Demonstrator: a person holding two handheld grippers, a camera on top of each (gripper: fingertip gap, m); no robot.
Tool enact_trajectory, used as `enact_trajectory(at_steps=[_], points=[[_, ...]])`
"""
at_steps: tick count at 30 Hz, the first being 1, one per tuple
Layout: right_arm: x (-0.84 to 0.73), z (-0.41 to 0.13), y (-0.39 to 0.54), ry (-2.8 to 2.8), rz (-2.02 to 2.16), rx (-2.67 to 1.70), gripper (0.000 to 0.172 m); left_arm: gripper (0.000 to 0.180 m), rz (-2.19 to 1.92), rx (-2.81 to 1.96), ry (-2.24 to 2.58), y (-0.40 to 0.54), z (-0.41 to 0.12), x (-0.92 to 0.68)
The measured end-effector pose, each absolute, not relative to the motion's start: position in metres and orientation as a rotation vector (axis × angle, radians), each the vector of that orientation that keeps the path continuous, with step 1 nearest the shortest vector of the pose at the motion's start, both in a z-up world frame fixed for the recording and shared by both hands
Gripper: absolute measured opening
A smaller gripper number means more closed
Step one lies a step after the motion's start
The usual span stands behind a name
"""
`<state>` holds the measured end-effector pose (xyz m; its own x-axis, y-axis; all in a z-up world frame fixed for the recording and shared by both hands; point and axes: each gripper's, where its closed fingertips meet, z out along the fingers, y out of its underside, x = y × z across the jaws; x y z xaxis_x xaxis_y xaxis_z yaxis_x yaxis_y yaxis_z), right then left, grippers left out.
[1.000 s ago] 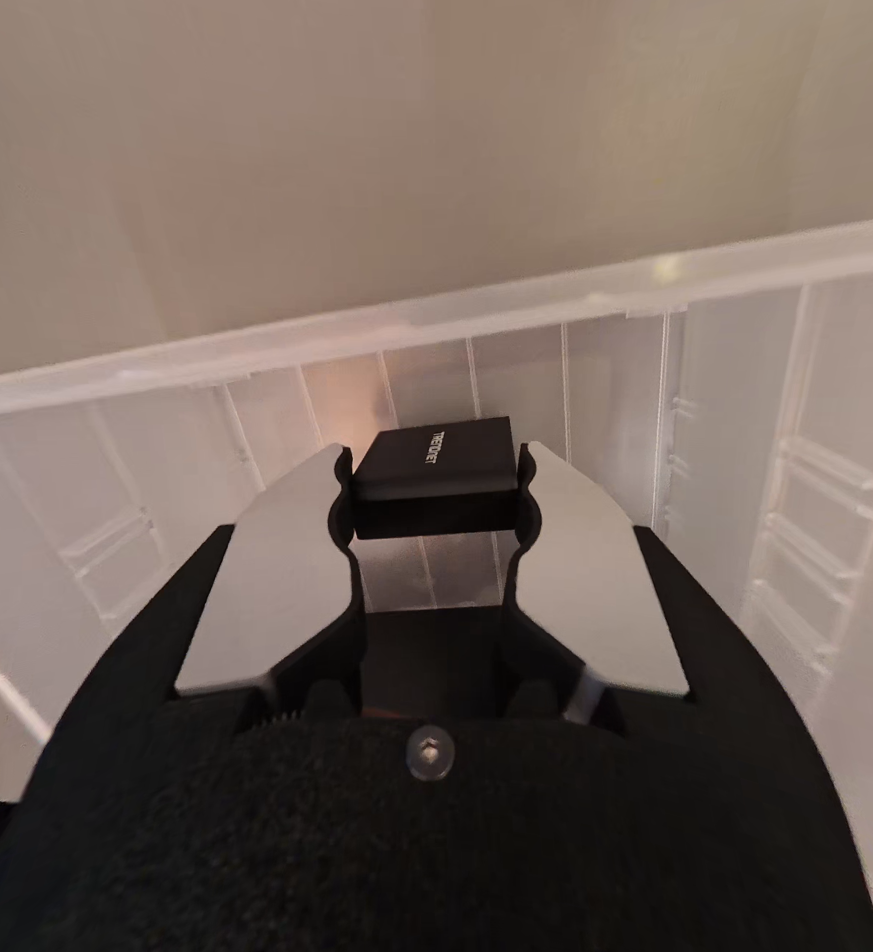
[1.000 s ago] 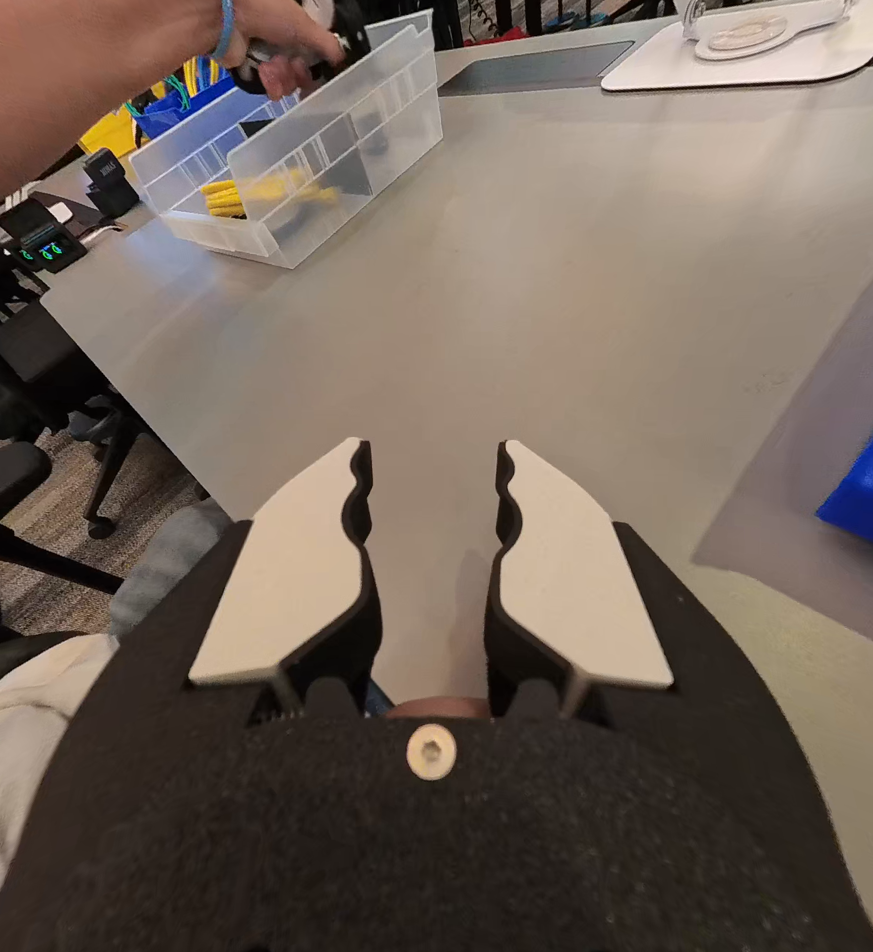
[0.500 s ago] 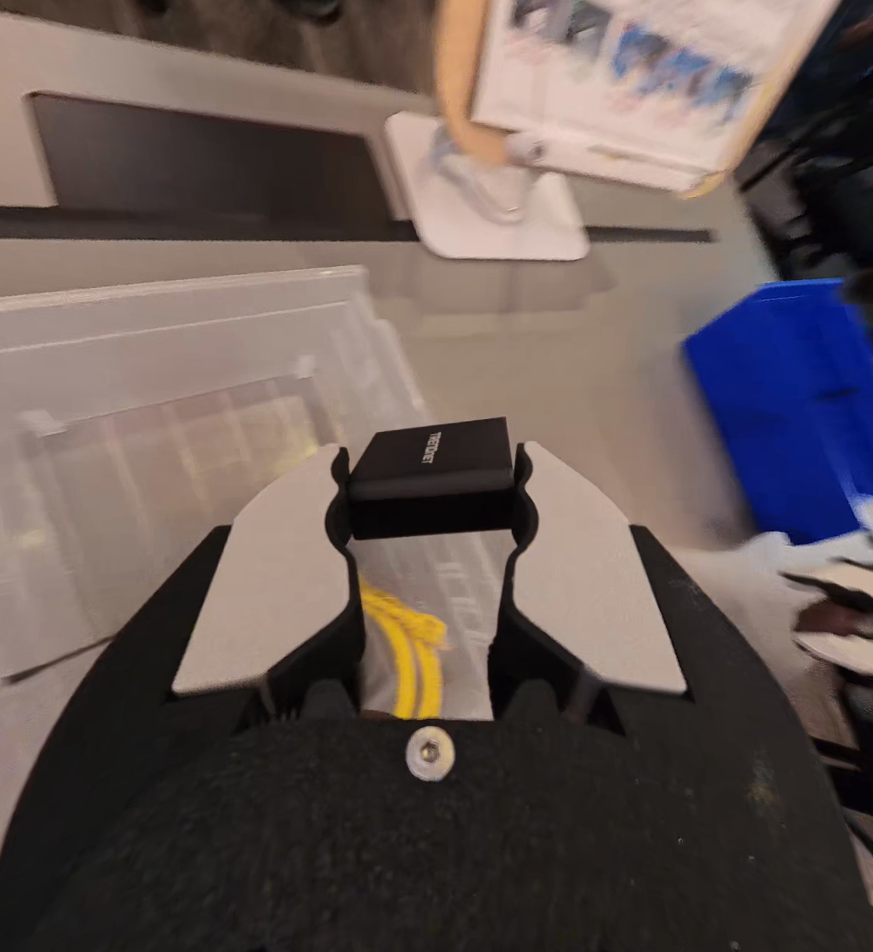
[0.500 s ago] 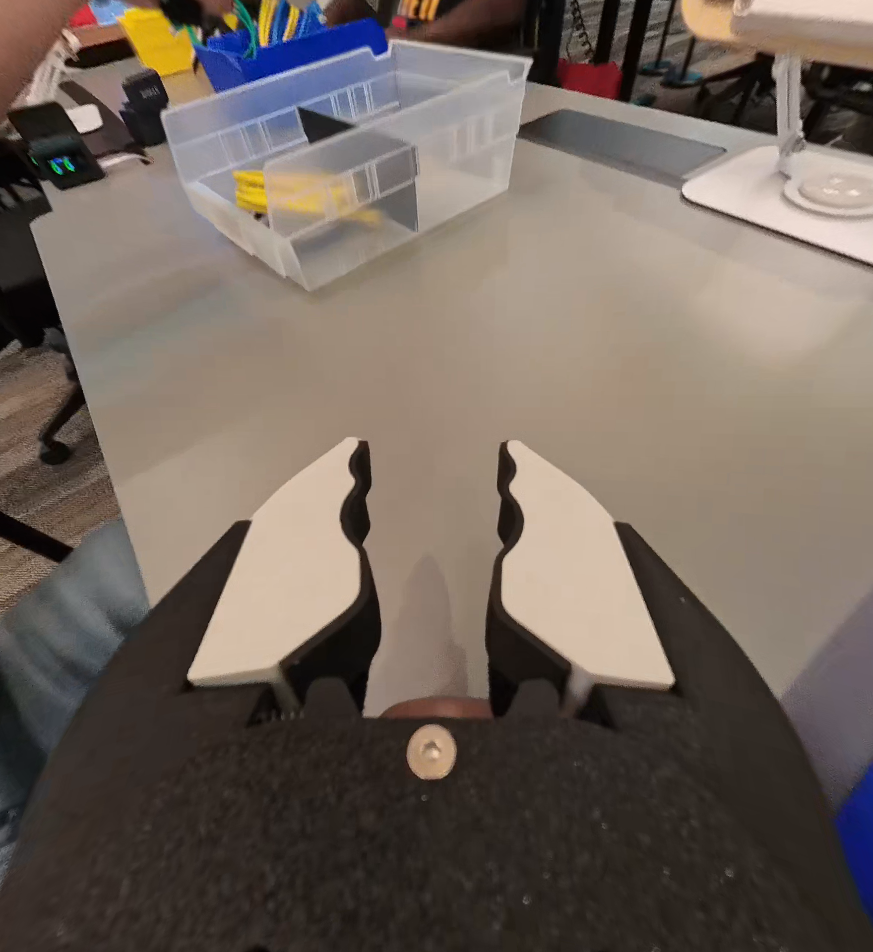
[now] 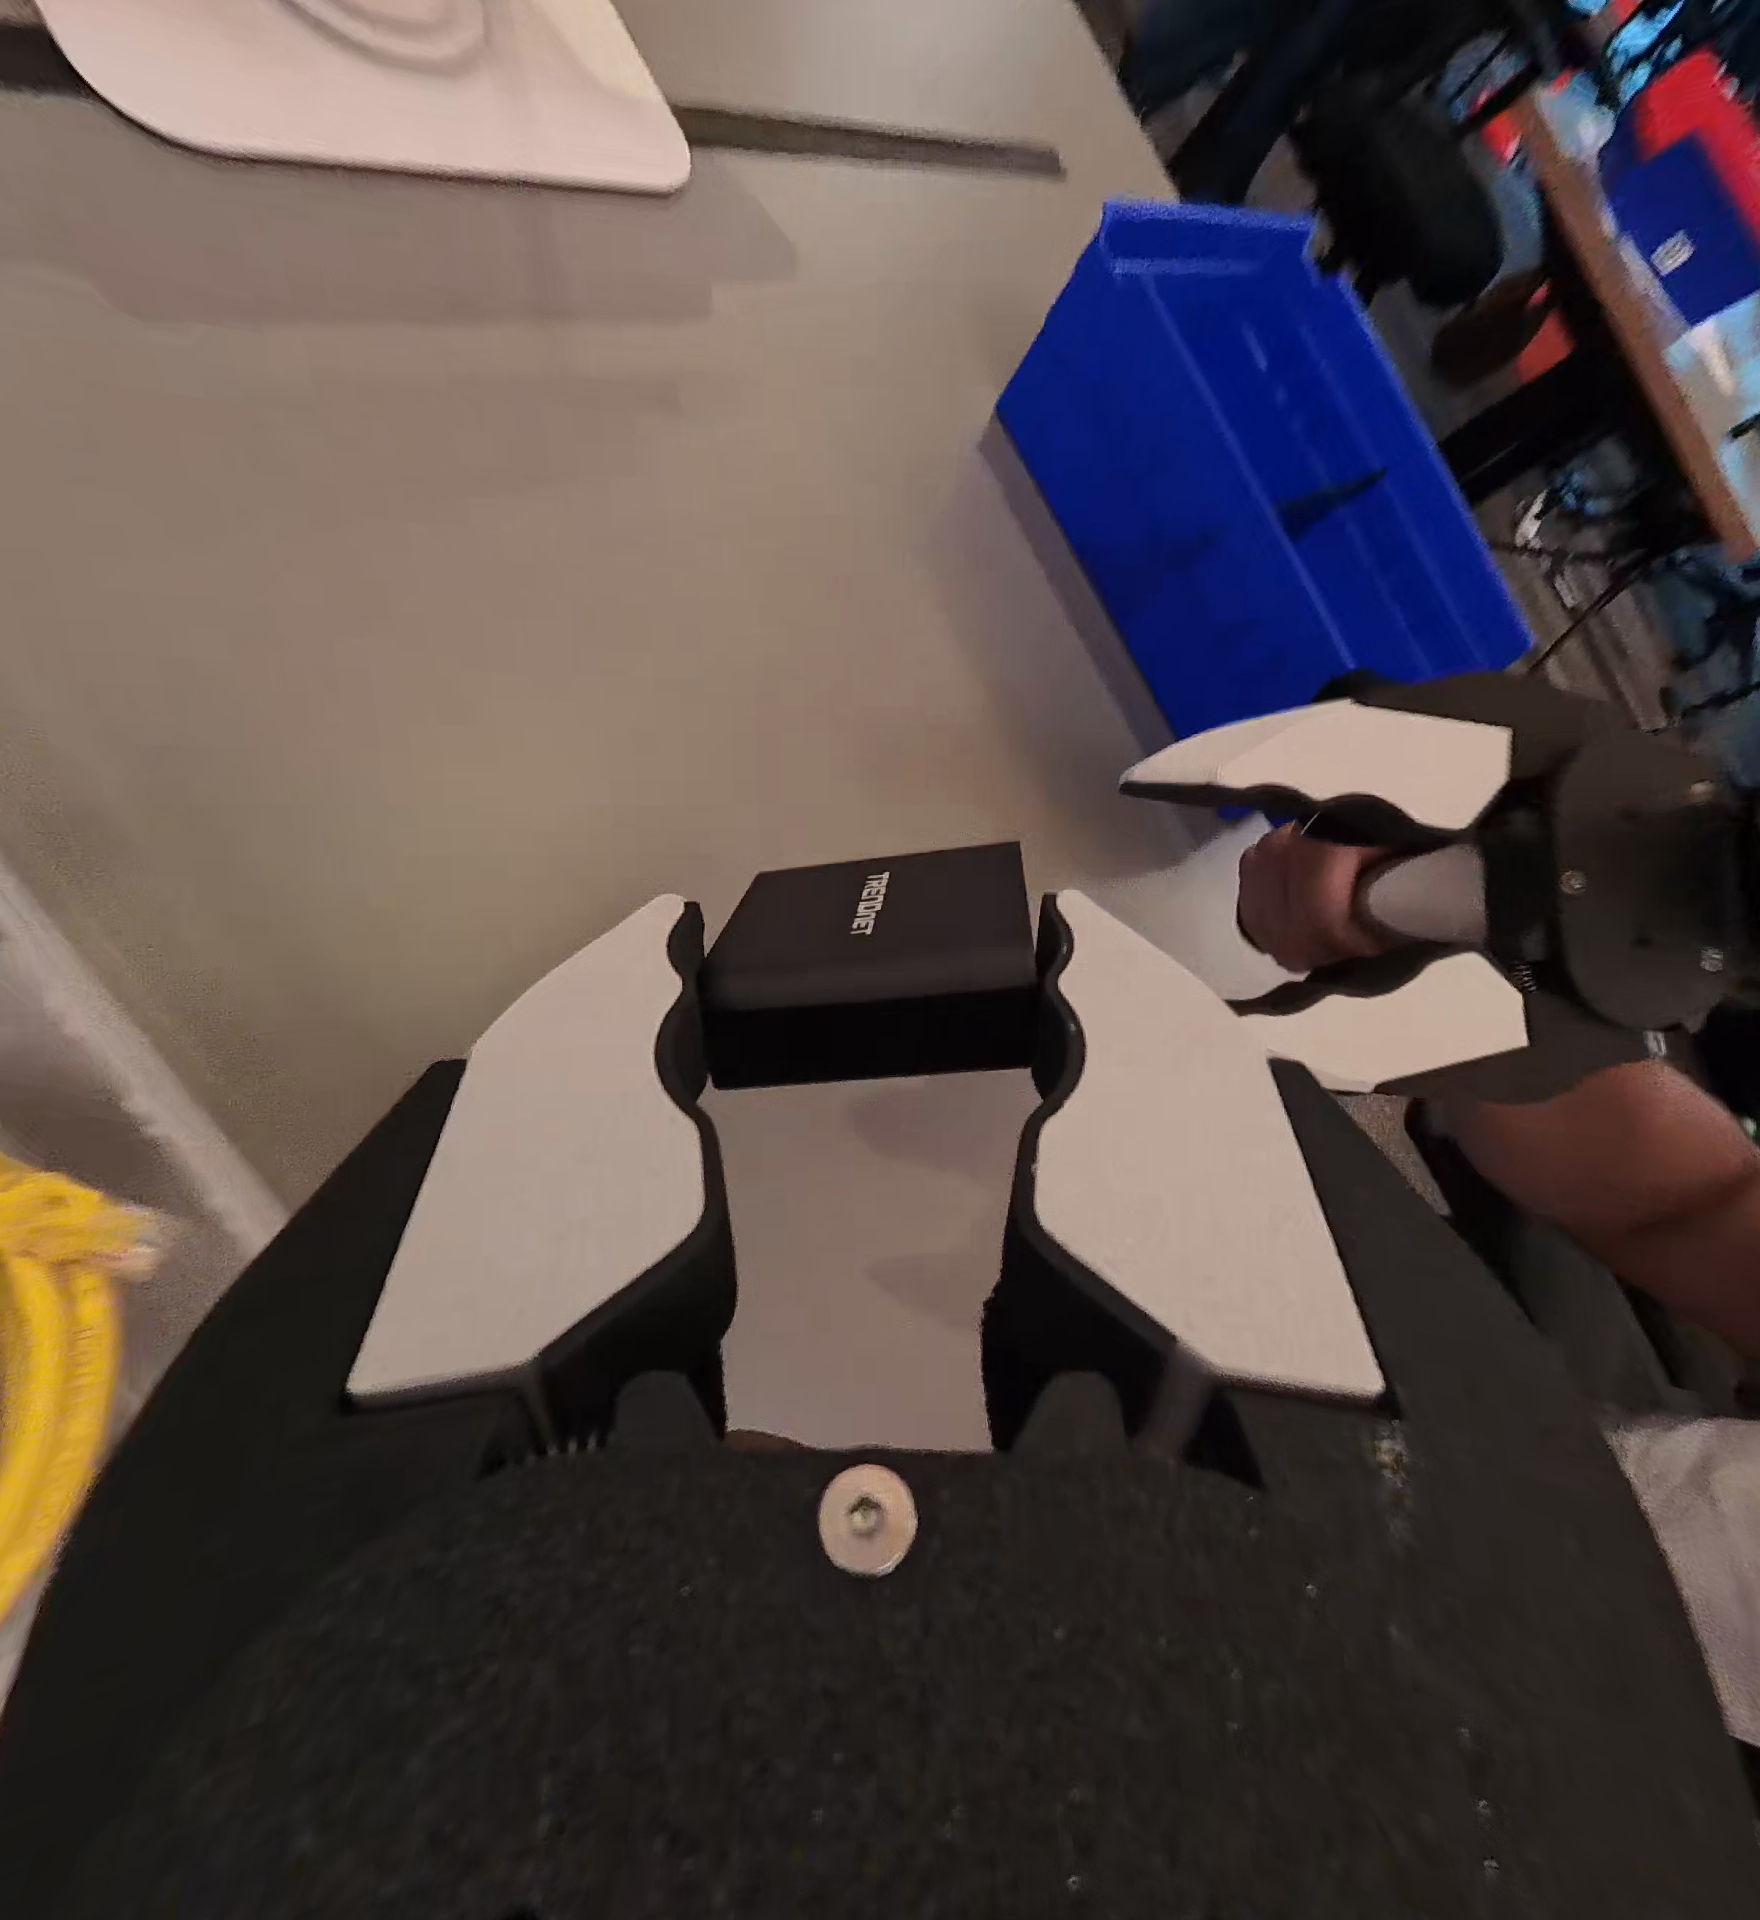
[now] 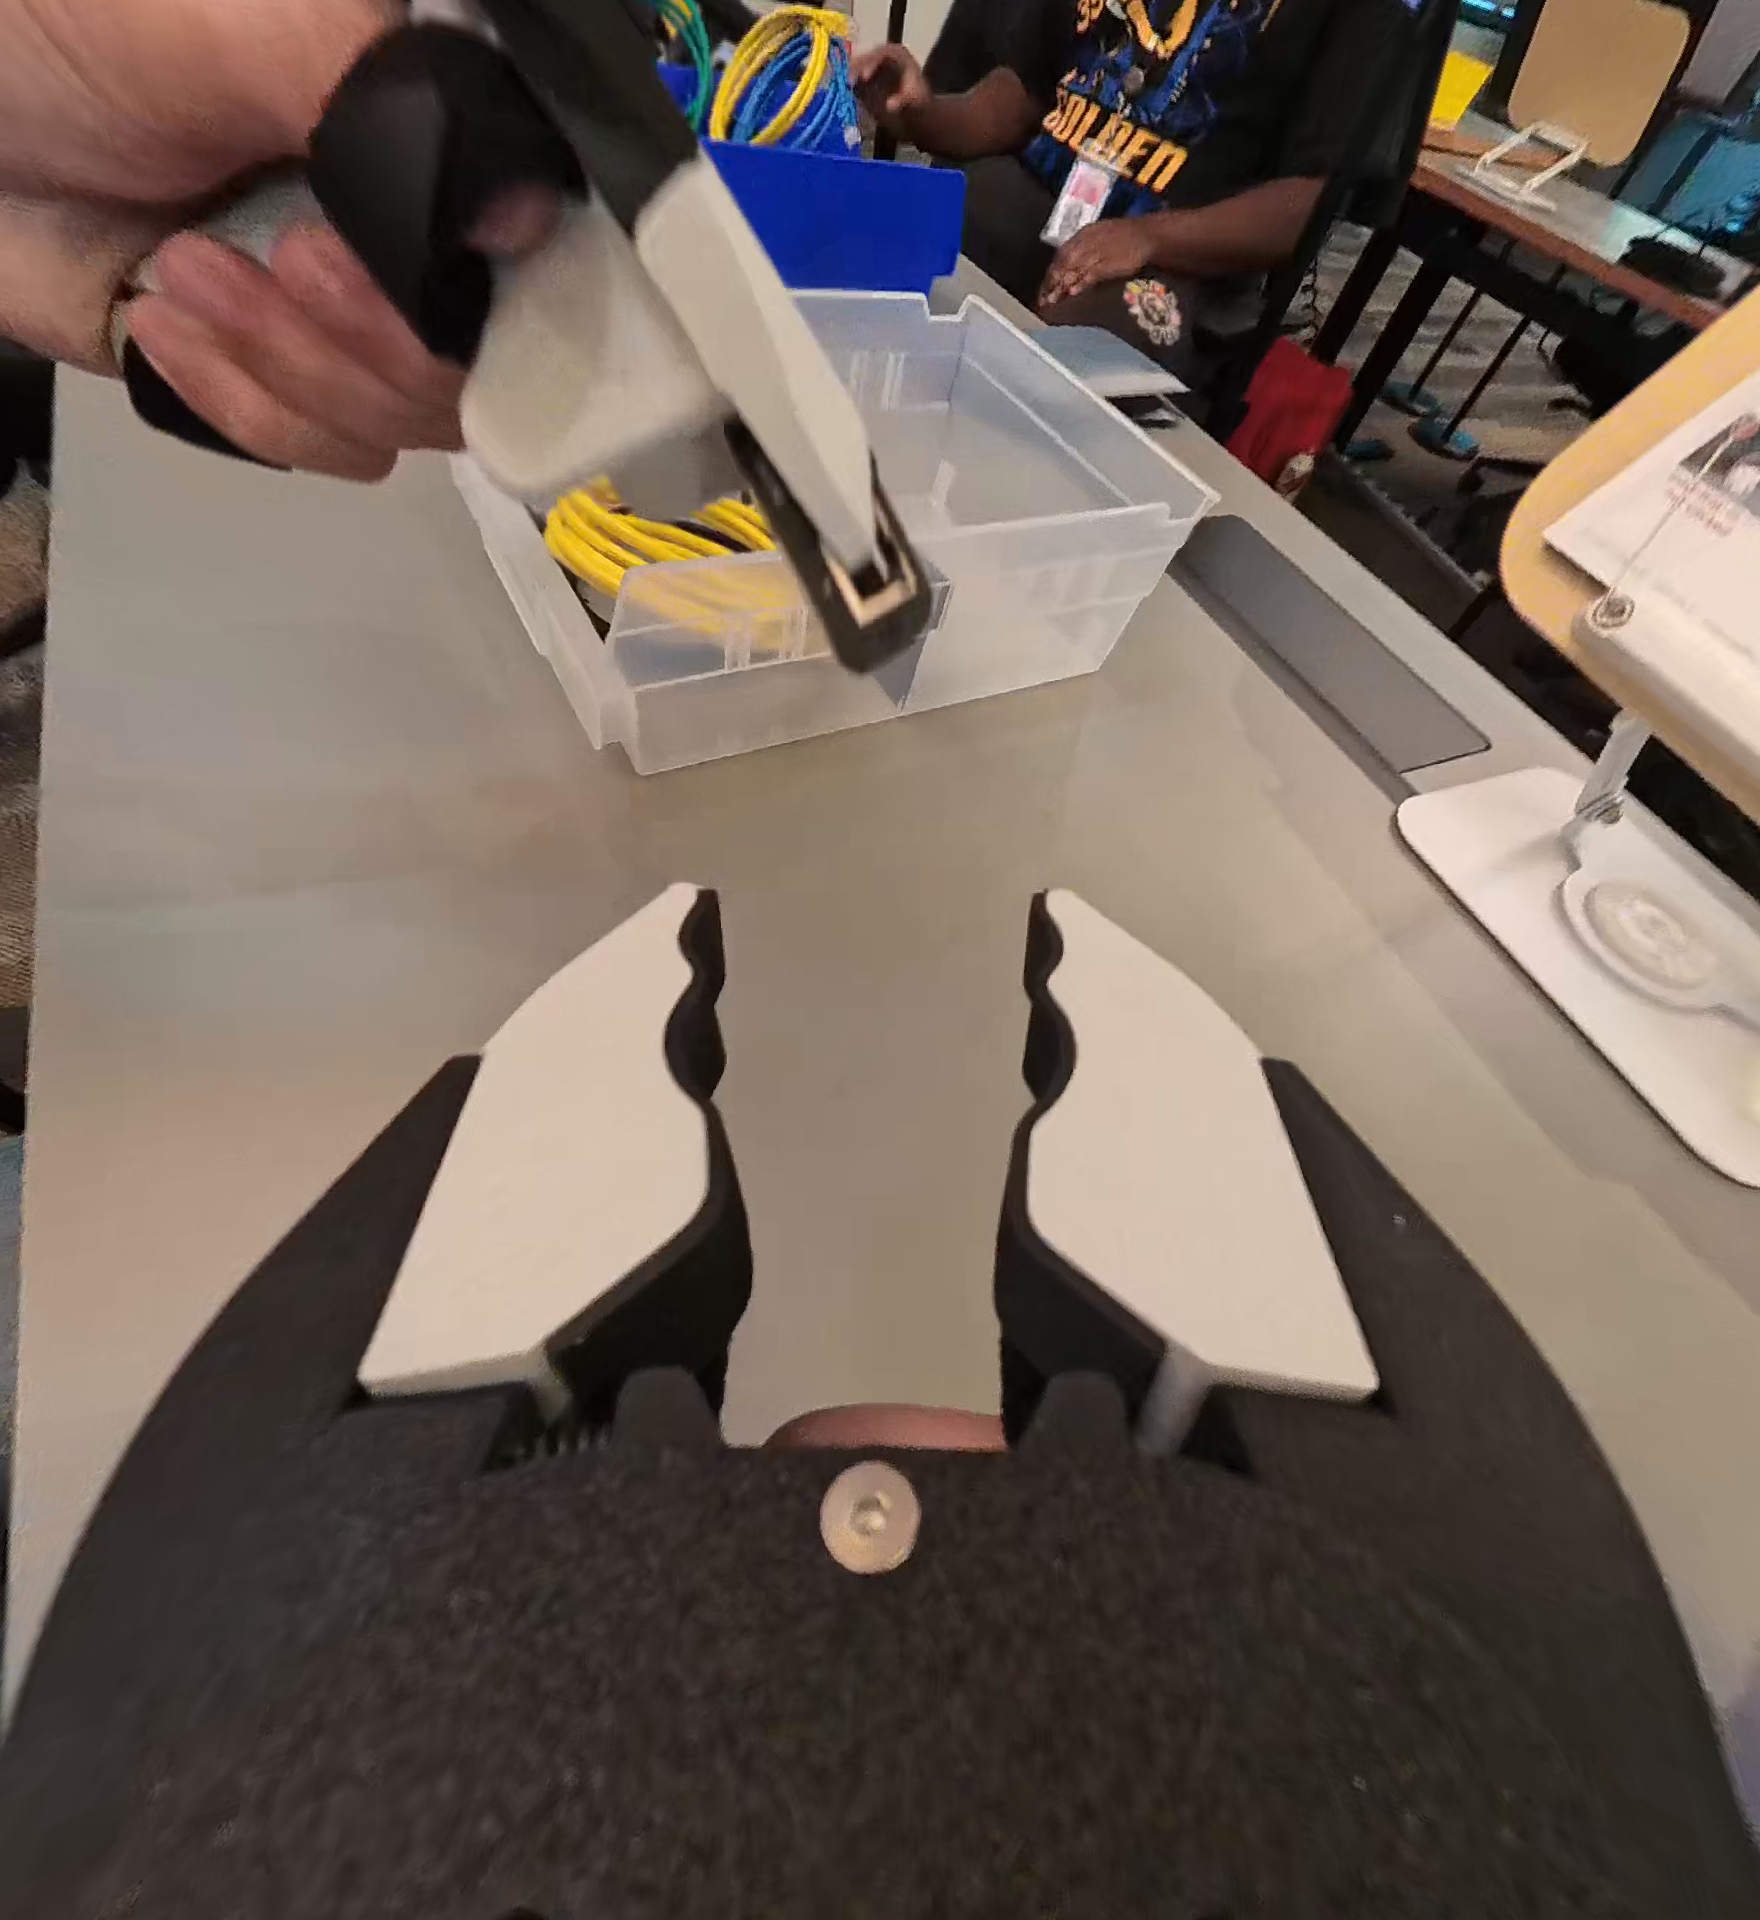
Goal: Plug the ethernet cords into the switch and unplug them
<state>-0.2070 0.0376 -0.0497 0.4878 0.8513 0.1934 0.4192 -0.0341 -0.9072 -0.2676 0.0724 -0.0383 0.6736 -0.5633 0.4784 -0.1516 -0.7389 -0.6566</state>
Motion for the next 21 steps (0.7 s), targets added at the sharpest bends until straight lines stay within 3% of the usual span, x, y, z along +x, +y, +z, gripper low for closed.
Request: enact_trajectory(at_steps=[9, 11, 14, 21], points=[[-0.199, -0.063, 0.033, -1.262, 0.269, -1.548, 0.053, 0.061, -1.046, -2.39, 0.734, 0.037, -0.068, -0.202], [-0.197, -0.068, 0.034, -1.288, 0.21, -1.523, 0.047, 0.061, -1.026, -2.397, 0.77, 0.033, -0.071, -0.196], [-0.195, -0.078, 0.031, -1.34, 0.189, -1.522, 0.024, 0.061, -0.982, -2.398, 0.805, 0.03, -0.073, -0.192], [-0.194, -0.08, 0.028, -1.308, 0.326, -1.564, 0.023, 0.063, -1.041, -2.324, 0.854, 0.023, -0.066, -0.19]])
